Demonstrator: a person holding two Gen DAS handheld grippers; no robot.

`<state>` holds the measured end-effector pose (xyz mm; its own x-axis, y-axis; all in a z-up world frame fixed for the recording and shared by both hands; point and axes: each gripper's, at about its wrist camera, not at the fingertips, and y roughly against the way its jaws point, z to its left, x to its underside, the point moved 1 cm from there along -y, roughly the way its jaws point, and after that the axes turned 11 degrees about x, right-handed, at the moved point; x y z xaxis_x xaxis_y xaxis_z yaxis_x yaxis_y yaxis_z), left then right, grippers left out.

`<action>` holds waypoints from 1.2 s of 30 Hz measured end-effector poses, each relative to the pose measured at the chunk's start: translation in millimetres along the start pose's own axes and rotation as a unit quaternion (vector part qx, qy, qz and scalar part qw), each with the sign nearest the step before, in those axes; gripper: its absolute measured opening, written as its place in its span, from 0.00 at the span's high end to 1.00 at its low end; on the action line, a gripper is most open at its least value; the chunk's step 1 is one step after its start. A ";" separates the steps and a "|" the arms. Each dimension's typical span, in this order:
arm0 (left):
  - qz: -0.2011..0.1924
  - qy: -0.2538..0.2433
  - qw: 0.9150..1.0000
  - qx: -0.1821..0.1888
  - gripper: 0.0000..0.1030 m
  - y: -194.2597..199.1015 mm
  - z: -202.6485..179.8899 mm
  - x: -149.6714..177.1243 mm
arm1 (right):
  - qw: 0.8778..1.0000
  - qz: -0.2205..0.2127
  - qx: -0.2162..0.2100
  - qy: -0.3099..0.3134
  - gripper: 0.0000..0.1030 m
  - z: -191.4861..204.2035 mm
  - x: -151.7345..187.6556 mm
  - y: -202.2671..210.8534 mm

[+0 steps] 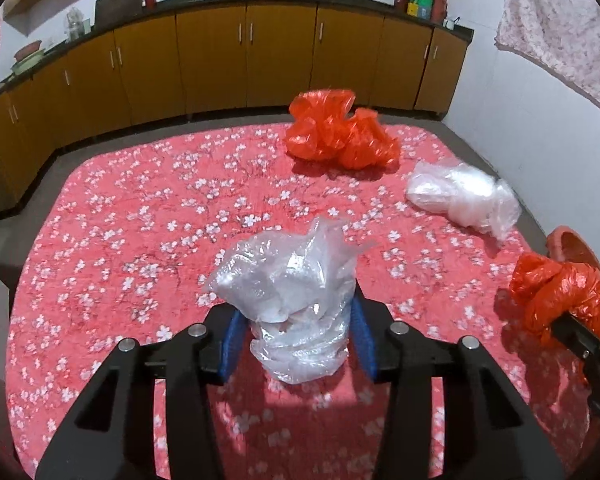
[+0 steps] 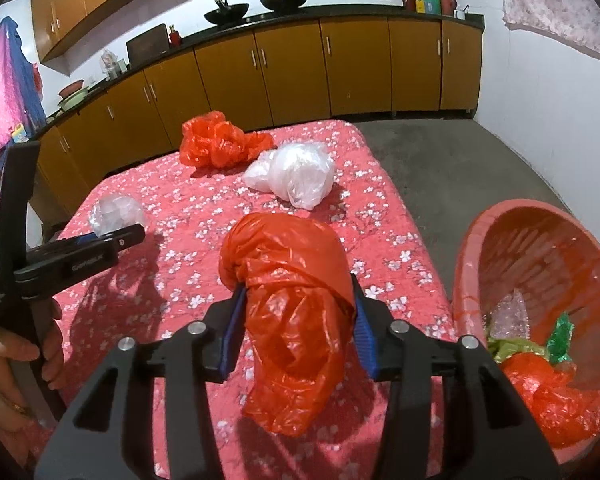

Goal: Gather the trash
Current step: 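Carry the orange and clear bags over the basket and open both tools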

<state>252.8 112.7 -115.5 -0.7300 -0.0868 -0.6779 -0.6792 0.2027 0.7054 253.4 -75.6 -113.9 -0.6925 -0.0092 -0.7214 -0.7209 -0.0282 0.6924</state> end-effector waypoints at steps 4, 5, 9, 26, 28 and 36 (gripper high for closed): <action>-0.014 -0.006 1.000 0.009 0.55 18.7 -10.9 -1.6 | 1.000 -0.013 0.001 -0.009 0.55 -7.4 -0.8 18.6; -0.019 -0.009 1.000 0.012 0.55 24.1 -15.3 -2.1 | 1.000 -0.018 0.002 -0.011 0.55 -10.6 -1.1 25.0; -0.033 -0.025 0.999 0.025 0.55 43.9 -35.5 -3.6 | 0.999 -0.038 0.007 -0.024 0.55 -26.7 -2.6 49.8; -0.062 -0.104 0.985 0.120 0.55 86.3 -144.9 -1.1 | 0.990 -0.085 0.077 -0.087 0.55 -124.9 3.4 118.5; -0.062 -0.111 0.983 0.130 0.55 86.4 -156.3 -0.8 | 0.988 -0.086 0.087 -0.092 0.55 -137.0 4.8 121.8; -0.052 -0.135 0.975 0.169 0.55 77.5 -199.0 4.2 | 0.982 -0.088 0.124 -0.116 0.55 -180.9 11.1 130.0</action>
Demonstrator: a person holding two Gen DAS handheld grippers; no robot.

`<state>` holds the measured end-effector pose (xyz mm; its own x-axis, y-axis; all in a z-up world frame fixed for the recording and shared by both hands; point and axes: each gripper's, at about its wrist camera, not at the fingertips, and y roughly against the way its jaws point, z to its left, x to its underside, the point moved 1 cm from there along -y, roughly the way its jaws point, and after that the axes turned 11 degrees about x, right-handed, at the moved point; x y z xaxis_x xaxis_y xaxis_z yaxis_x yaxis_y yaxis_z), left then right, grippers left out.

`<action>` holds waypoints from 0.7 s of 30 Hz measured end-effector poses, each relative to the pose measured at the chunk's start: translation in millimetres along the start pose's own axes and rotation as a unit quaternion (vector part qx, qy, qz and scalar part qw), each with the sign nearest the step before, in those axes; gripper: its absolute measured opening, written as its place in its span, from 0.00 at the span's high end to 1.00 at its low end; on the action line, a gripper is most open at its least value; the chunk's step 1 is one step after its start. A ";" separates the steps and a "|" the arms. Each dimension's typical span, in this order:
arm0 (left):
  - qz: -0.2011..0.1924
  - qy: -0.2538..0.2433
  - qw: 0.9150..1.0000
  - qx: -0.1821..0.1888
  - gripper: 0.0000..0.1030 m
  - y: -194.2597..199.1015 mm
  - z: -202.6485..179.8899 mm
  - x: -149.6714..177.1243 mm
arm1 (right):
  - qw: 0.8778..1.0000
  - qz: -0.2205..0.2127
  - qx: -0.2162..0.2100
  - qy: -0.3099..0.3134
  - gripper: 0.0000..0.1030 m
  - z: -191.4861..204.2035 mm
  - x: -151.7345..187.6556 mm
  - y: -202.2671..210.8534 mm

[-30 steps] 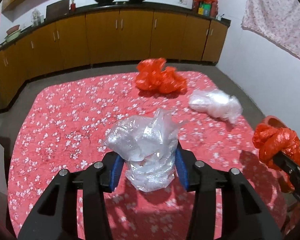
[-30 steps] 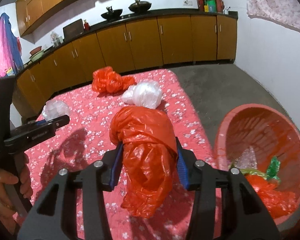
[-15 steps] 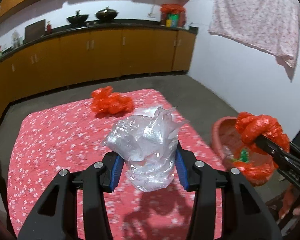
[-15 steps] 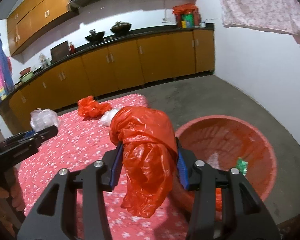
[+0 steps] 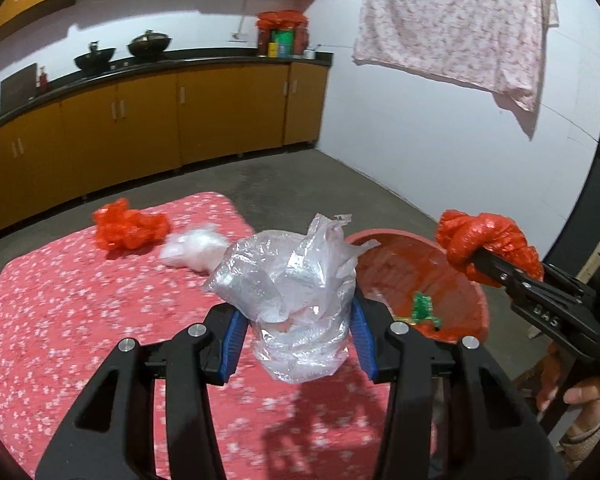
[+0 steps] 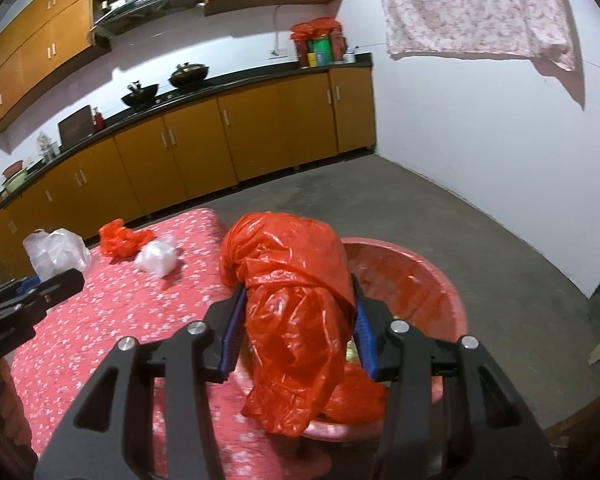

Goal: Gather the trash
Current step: 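Carry the orange and clear bags over the basket and open both tools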

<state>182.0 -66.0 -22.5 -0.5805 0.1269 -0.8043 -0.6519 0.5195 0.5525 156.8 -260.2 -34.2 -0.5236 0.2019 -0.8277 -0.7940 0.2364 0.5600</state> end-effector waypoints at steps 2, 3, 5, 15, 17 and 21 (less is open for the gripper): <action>0.003 -0.005 1.000 0.011 0.55 -7.1 -9.1 -0.8 | 1.000 0.000 0.006 -0.004 0.55 -6.4 -0.3 -1.1; 0.004 -0.007 1.000 0.014 0.55 -9.0 -12.3 -1.2 | 1.000 0.000 0.009 -0.006 0.55 -10.5 -0.2 -1.8; 0.007 -0.012 1.000 0.025 0.55 -16.2 -21.9 -1.9 | 1.000 0.000 0.014 -0.009 0.55 -17.6 -0.3 -3.8; 0.026 -0.034 0.997 0.058 0.55 -44.4 -51.7 -1.2 | 0.999 0.006 0.031 -0.024 0.55 -44.1 -1.2 -15.4; 0.031 -0.037 0.997 0.062 0.55 -49.9 -55.9 -1.0 | 0.999 0.008 0.034 -0.026 0.55 -47.3 -2.0 -19.0; 0.042 -0.042 0.996 0.072 0.55 -62.0 -63.8 1.5 | 0.999 0.013 0.039 -0.032 0.55 -52.1 -2.6 -27.3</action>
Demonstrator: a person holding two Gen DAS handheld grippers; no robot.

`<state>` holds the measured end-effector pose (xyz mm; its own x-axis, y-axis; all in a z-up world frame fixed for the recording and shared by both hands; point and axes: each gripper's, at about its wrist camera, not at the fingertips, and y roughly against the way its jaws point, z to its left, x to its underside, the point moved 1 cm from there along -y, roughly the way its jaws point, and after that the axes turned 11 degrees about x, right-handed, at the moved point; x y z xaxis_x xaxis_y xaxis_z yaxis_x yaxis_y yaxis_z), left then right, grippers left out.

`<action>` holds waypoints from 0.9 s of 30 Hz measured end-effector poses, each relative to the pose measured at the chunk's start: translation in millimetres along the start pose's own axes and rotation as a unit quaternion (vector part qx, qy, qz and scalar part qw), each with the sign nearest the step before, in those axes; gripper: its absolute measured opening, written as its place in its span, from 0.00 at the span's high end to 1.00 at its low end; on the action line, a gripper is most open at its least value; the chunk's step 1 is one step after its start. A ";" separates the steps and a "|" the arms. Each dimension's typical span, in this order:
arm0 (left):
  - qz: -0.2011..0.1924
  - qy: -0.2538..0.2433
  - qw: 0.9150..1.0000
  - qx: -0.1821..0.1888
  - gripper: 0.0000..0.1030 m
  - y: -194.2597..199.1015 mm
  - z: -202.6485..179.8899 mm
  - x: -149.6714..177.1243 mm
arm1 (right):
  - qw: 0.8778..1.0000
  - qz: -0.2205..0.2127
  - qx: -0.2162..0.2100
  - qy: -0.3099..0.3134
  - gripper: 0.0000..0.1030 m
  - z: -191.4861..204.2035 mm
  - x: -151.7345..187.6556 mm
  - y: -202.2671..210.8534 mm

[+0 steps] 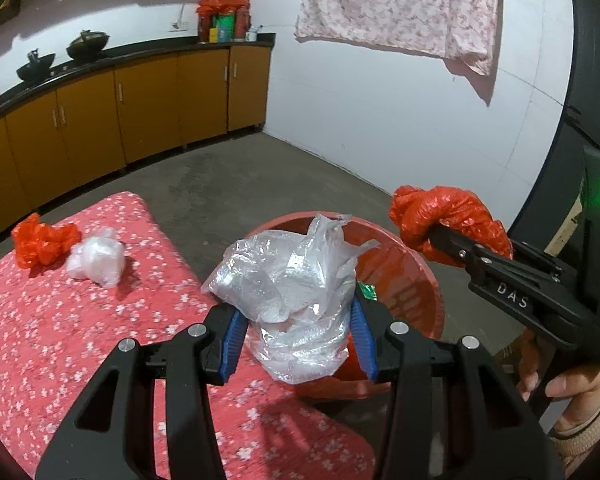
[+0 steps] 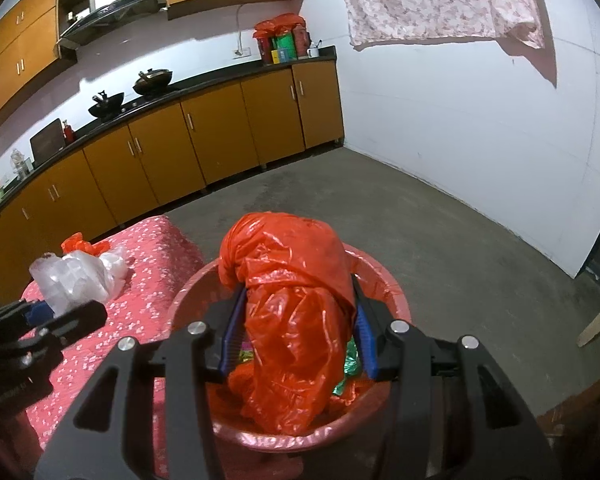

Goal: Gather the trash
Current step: 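Carry the orange and clear bags over the basket and open both tools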

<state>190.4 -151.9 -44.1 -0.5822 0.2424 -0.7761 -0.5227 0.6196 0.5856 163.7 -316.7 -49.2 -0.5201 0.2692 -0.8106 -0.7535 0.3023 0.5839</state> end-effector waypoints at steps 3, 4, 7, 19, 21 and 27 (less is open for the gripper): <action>0.007 -0.002 1.000 0.009 0.55 -9.5 -3.2 -1.5 | 1.000 0.003 0.001 -0.004 0.55 -3.9 0.1 -5.6; 0.008 -0.002 1.000 0.011 0.55 -12.5 -5.0 -3.3 | 1.000 0.003 0.002 -0.005 0.55 -3.3 1.0 -6.3; 0.013 -0.009 1.000 0.018 0.55 -19.6 -8.5 -5.1 | 1.000 0.004 0.002 -0.008 0.55 -7.0 0.0 -11.5; 0.031 -0.013 0.999 0.027 0.54 -43.2 -16.9 -4.2 | 1.000 0.011 -0.009 -0.028 0.53 -17.2 -5.9 -28.9; 0.034 -0.013 0.999 0.028 0.51 -44.8 -17.0 -4.0 | 0.999 0.011 -0.014 -0.033 0.53 -17.6 -6.6 -29.8; 0.040 -0.008 0.999 0.026 0.39 -50.3 -14.0 -1.5 | 0.999 0.012 -0.025 -0.045 0.47 -20.1 -6.8 -30.9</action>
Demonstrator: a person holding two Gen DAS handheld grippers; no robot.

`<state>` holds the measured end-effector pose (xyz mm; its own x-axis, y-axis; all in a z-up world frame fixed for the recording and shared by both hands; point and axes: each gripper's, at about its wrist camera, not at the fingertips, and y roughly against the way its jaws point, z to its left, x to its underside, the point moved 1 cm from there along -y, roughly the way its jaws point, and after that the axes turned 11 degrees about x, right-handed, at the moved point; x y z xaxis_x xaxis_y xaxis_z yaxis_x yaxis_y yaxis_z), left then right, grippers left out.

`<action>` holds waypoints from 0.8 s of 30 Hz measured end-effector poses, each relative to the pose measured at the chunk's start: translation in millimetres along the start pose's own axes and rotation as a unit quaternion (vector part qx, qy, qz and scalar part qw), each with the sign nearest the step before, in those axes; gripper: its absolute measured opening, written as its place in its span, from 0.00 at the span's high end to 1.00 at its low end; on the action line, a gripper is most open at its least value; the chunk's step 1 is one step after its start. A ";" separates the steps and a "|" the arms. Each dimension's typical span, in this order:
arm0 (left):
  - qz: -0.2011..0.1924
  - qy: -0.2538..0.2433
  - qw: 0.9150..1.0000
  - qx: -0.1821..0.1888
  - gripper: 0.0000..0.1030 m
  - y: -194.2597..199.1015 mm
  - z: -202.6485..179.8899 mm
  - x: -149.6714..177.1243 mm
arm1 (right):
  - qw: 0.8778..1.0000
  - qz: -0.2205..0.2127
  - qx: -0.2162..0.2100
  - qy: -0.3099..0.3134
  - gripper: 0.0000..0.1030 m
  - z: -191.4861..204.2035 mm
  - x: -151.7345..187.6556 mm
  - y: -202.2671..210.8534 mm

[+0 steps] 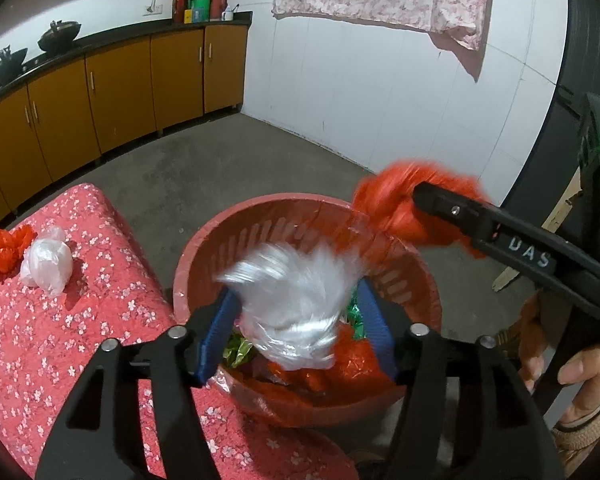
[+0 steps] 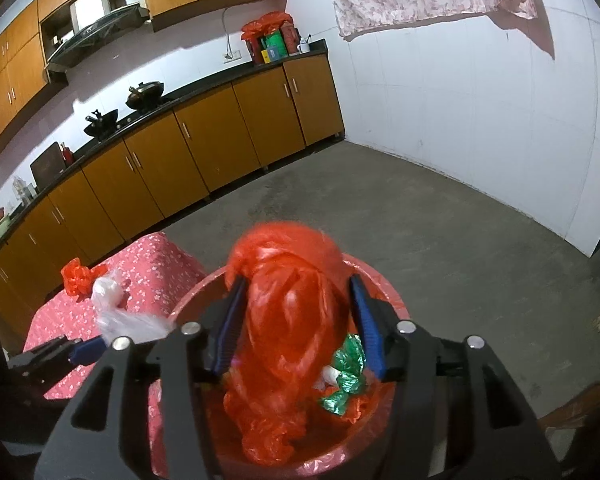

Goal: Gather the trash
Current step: 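Carry the orange and clear bags over the basket and open both tools, then move both tools back over the table toward the remaining bags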

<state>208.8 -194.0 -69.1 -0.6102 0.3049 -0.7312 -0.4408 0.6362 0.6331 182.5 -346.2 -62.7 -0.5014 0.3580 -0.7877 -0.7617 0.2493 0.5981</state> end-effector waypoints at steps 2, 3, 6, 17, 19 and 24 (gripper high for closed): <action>0.001 0.003 1.000 -0.001 0.39 -0.6 2.5 0.7 | 1.000 -0.001 -0.001 -0.002 0.45 -0.4 0.1 1.0; 0.002 0.006 1.000 -0.002 0.39 -0.4 4.2 1.0 | 1.000 -0.002 -0.001 -0.003 0.44 -0.7 0.4 1.2; -0.001 0.012 1.000 -0.011 0.38 2.7 10.4 2.4 | 1.000 -0.003 0.003 -0.002 0.41 -1.2 0.2 1.6; -0.036 0.041 0.995 -0.078 0.15 39.4 52.3 21.1 | 0.998 -0.055 0.033 0.028 0.05 18.9 0.6 17.1; -0.043 0.046 0.993 -0.097 0.12 50.1 63.0 27.2 | 0.997 -0.062 0.035 0.037 0.04 26.9 0.5 19.5; -0.057 0.063 0.986 -0.145 0.06 79.6 93.1 44.3 | 0.996 -0.066 0.025 0.049 0.04 50.0 1.4 19.9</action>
<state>208.0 -63.8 -74.7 -0.6142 0.1414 -0.7764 -0.6696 0.4274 0.6075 187.2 -295.8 -44.4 -0.4375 0.2301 -0.8693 -0.8039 0.3331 0.4928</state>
